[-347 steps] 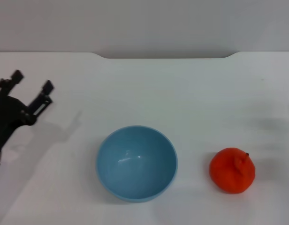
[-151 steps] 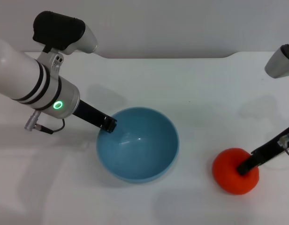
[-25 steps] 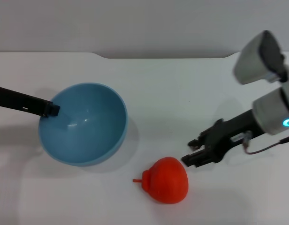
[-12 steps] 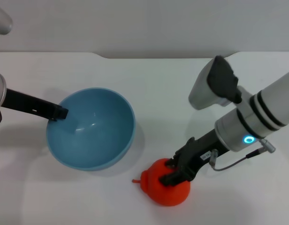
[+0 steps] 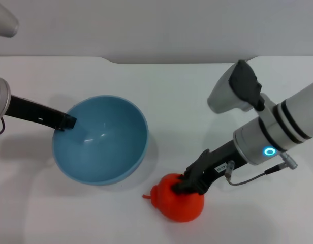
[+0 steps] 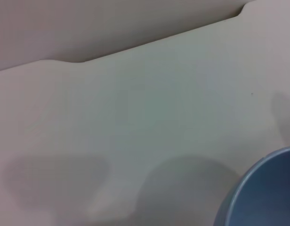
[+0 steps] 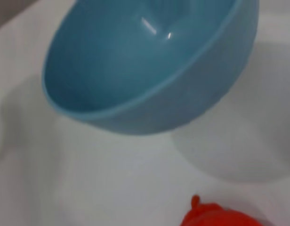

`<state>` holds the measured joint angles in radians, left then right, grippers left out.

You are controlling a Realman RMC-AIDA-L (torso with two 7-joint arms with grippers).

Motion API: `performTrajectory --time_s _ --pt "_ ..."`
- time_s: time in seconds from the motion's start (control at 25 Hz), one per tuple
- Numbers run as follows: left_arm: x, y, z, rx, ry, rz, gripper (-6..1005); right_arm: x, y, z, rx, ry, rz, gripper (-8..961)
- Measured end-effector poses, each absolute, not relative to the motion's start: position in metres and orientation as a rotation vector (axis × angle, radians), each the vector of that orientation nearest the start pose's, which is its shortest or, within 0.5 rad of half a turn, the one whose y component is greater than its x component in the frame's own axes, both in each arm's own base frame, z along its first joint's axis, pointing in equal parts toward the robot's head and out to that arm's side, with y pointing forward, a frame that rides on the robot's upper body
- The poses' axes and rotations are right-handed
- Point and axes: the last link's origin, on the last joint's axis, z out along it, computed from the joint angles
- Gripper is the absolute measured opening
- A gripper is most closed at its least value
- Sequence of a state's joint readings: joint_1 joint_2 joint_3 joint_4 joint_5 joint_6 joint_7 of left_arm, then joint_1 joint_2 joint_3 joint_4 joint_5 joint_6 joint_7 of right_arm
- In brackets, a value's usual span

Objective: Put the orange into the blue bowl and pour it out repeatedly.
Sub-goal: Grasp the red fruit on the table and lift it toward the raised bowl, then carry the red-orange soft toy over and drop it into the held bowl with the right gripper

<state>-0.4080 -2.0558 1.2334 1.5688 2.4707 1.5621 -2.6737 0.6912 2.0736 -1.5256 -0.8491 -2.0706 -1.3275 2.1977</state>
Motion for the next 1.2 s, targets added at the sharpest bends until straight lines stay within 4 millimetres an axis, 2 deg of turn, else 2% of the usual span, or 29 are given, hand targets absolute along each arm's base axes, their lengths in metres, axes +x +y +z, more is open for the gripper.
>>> performTrajectory --time_s 0.12,0.32,0.48,0.6,0.64,0.68,0.72,0.8,0.84,0.88,1.04,1.12,1.16,1.2 --pt "-0.202 0.337 0.055 -2.390 -1.172 0.160 -1 0.182 0.338 -0.082 -3.015 0.947 -0.107 244" --pt "-0.201 0.337 0.053 -2.396 -1.165 0.168 -1 0.188 0.339 -0.059 -2.980 1.072 0.029 61" --pt "-0.203 0.339 0.055 -2.381 -1.156 0.202 -1 0.195 0.336 -0.027 -2.935 1.099 0.157 34" --pt "-0.202 0.340 0.049 -2.396 -1.157 0.225 -1 0.199 0.328 0.009 -2.883 1.051 0.250 27" --pt "-0.200 0.340 0.044 -2.410 -1.158 0.239 -1 0.197 0.326 0.023 -2.861 1.033 0.299 27" --pt "-0.198 0.341 0.036 -2.435 -1.152 0.263 -1 0.193 0.320 0.047 -2.843 1.002 0.409 27" --pt "-0.198 0.341 0.036 -2.435 -1.152 0.263 -1 0.193 0.320 0.047 -2.843 1.002 0.409 27" --pt "-0.187 0.342 0.016 -2.489 -1.126 0.305 -1 0.186 0.315 0.068 -2.834 0.962 0.554 26" --pt "-0.187 0.342 0.016 -2.489 -1.126 0.305 -1 0.183 0.314 0.075 -2.828 0.945 0.615 26" --pt "-0.182 0.342 0.006 -2.511 -1.120 0.327 -1 0.180 0.314 0.081 -2.819 0.923 0.670 26" --pt "-0.160 0.343 -0.027 -2.564 -1.055 0.385 -1 0.170 0.313 0.081 -2.861 0.807 0.731 26" --pt "-0.140 0.344 -0.045 -2.612 -0.989 0.374 -1 0.165 0.313 0.065 -2.942 0.743 0.649 26" --pt "-0.140 0.344 -0.045 -2.612 -0.989 0.374 -1 0.165 0.313 0.065 -2.942 0.743 0.649 26" --pt "-0.133 0.343 -0.049 -2.632 -0.972 0.367 -1 0.162 0.311 0.053 -3.003 0.712 0.580 26"
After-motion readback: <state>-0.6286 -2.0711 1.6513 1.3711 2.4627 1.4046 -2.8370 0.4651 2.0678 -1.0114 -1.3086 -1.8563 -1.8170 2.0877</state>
